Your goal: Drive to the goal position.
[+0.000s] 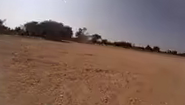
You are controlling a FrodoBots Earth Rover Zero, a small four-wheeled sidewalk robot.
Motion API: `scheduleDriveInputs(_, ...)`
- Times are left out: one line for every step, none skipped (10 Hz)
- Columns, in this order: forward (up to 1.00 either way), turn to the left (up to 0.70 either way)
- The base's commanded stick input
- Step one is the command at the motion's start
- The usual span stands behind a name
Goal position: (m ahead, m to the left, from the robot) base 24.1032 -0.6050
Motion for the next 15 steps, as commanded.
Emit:
scheduleDriveInputs(0.7,0.0)
scheduleDriveInputs(0.7,0.0)
scheduleDriveInputs(0.7,0.0)
scheduleDriveInputs(0.7,0.0)
scheduleDriveInputs(0.7,0.0)
scheduleDriveInputs(0.7,0.0)
scheduleDriveInputs(0.7,0.0)
scheduleDriveInputs(0.7,0.0)
scheduleDriveInputs(0.7,0.0)
scheduleDriveInputs(0.7,0.0)
scheduleDriveInputs(0.7,0.0)
scheduleDriveInputs(0.7,0.0)
scheduleDriveInputs(0.7,0.0)
scheduleDriveInputs(0.7,0.0)
scheduleDriveInputs(0.7,0.0)
